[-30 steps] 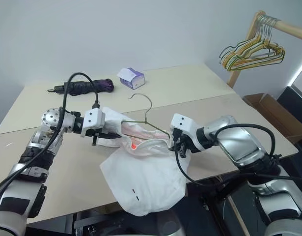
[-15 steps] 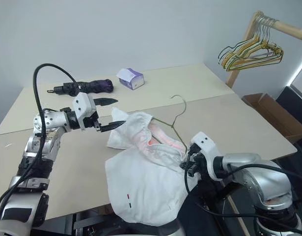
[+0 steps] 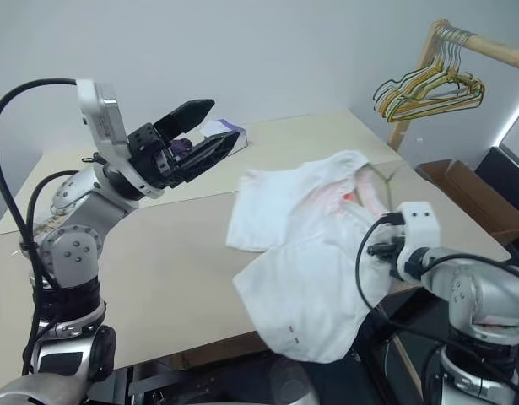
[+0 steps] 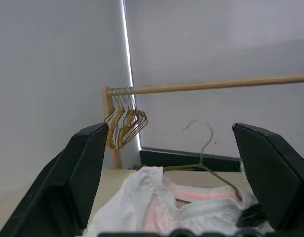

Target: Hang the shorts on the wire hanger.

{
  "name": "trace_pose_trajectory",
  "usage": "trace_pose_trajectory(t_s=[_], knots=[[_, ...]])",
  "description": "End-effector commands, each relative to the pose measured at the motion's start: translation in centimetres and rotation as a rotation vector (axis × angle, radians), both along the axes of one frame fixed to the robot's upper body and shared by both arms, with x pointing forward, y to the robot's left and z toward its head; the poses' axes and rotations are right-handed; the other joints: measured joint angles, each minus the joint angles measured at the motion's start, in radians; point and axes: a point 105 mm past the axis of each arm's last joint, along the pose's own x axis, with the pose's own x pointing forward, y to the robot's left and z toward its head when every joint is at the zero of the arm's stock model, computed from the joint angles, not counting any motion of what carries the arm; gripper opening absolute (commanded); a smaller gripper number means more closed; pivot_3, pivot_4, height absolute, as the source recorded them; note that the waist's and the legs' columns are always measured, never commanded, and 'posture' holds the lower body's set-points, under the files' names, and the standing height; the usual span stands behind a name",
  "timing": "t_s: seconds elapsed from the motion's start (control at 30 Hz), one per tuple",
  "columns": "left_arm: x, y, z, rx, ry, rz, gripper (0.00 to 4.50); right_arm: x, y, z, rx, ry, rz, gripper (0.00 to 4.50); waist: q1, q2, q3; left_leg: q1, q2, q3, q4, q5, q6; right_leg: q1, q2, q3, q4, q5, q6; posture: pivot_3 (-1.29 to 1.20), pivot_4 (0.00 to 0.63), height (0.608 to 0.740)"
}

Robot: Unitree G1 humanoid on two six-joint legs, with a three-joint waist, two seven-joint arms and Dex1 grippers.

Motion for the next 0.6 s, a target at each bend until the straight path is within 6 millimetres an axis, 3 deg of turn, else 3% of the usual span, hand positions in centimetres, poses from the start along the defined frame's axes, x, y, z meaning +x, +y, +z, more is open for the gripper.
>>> trace_pose_trajectory(t_s=[0.03,0.27,0.6], knots=[[-1.2,-0.3,1.8,-0.015,-0.021,-0.046,4.34,0.8,-2.9,2.8,0.000,-0.063,-0.122,0.00,0.000,0.000,0.000,0.000,0.000,0.000,0.000,0.000,0.000,0.000,0.000,0.000,-0.001,0.000,0.000,-0.45,0.000,0.740],[-1.2,-1.4,1.8,0.034,-0.021,-0.054,4.34,2.8,-7.5,7.9,0.092,-0.150,-0.385,0.00,-0.011,0.002,-0.001,0.001,0.000,0.012,0.000,0.000,0.000,0.001,0.000,0.001,-0.001,0.000,-0.001,-0.46,0.000,0.740],[-0.8,-1.8,1.5,0.065,-0.044,-0.038,4.34,3.2,-10.4,13.6,0.124,-0.198,-0.566,0.00,-0.026,0.002,-0.001,0.001,0.001,0.017,0.000,-0.001,0.001,0.004,0.000,0.001,-0.007,0.000,-0.001,-0.46,0.000,0.740]])
